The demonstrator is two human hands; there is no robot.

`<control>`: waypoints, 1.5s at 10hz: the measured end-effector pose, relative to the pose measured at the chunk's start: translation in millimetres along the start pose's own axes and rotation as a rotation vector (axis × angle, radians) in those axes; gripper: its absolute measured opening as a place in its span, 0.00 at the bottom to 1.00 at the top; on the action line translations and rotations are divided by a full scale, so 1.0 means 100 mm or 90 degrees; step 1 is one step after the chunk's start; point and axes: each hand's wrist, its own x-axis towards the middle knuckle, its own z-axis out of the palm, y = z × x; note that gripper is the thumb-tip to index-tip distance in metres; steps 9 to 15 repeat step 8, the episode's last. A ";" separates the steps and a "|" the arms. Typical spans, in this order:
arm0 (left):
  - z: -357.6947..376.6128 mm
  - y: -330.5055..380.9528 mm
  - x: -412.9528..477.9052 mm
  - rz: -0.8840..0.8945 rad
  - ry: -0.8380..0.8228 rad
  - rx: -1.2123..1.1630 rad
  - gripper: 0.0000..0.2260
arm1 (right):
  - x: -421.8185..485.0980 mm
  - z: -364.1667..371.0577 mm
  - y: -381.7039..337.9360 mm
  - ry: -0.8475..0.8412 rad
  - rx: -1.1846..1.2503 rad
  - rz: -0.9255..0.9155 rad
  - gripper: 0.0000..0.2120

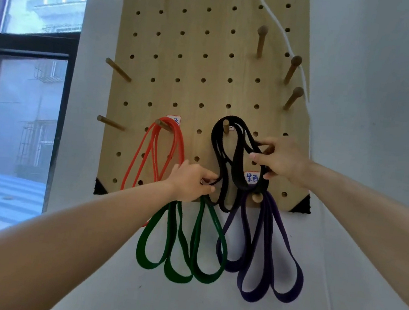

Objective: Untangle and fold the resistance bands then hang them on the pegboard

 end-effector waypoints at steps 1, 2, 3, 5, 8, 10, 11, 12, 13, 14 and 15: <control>0.05 -0.12 -0.11 -0.001 0.023 0.021 0.19 | 0.00 0.14 -0.11 0.002 0.065 -0.017 0.21; 0.07 -0.21 -0.19 0.023 0.059 -0.020 0.20 | -0.01 0.33 -0.19 -0.010 0.119 -0.019 0.19; 0.08 -0.29 -0.23 0.038 0.099 -0.051 0.20 | -0.02 0.48 -0.14 -0.020 0.087 0.000 0.19; 0.16 -0.26 -0.38 0.063 0.094 -0.013 0.24 | -0.07 0.42 0.20 -0.019 -0.080 0.028 0.15; -0.05 -0.44 -0.63 0.027 0.108 -0.063 0.19 | -0.29 0.19 0.16 -0.082 -0.035 0.038 0.13; -0.05 -0.44 -0.63 0.027 0.108 -0.063 0.19 | -0.29 0.19 0.16 -0.082 -0.035 0.038 0.13; -0.05 -0.44 -0.63 0.027 0.108 -0.063 0.19 | -0.29 0.19 0.16 -0.082 -0.035 0.038 0.13; -0.05 -0.44 -0.63 0.027 0.108 -0.063 0.19 | -0.29 0.19 0.16 -0.082 -0.035 0.038 0.13; -0.05 -0.44 -0.63 0.027 0.108 -0.063 0.19 | -0.29 0.19 0.16 -0.082 -0.035 0.038 0.13; -0.05 -0.44 -0.63 0.027 0.108 -0.063 0.19 | -0.29 0.19 0.16 -0.082 -0.035 0.038 0.13; -0.05 -0.44 -0.63 0.027 0.108 -0.063 0.19 | -0.29 0.19 0.16 -0.082 -0.035 0.038 0.13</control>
